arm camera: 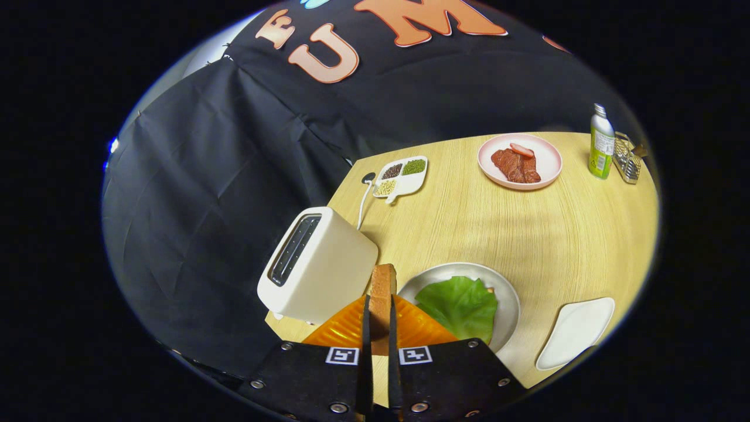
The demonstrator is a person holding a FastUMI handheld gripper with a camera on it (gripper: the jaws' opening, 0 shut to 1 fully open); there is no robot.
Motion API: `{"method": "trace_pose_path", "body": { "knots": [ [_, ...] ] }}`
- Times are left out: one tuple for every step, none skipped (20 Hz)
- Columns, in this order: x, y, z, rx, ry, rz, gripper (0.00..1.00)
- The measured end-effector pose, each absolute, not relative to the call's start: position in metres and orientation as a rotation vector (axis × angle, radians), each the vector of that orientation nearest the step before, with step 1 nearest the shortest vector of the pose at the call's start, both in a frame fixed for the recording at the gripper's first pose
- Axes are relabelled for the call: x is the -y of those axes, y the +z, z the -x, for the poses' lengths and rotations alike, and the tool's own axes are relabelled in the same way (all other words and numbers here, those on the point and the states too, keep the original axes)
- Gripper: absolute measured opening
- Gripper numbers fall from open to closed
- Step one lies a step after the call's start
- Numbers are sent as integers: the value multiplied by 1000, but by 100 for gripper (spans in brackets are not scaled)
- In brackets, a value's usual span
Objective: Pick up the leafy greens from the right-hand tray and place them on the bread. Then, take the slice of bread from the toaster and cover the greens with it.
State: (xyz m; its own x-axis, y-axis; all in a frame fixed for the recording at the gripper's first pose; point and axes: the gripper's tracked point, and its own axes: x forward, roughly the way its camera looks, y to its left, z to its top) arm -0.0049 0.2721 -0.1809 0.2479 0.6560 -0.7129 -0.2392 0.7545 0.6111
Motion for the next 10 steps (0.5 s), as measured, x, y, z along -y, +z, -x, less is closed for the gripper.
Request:
{"method": "trace_pose_path", "body": {
  "knots": [
    [-269, -187, 8, -1177, 640, -419, 11],
    [-265, -196, 11, -1183, 636, -423, 11],
    [-260, -204, 13, -1191, 634, -424, 11],
    [-255, -213, 15, -1198, 622, -427, 11],
    [-251, -221, 16, -1206, 617, -430, 11],
    [-248, -227, 17, -1204, 617, -434, 11],
    [-244, -235, 16, -1203, 610, -436, 11],
    [-238, -242, 16, -1205, 598, -433, 11],
    [-232, -249, 17, -1218, 582, -428, 11],
    [-227, -254, 17, -1218, 566, -427, 11]
  ]
}}
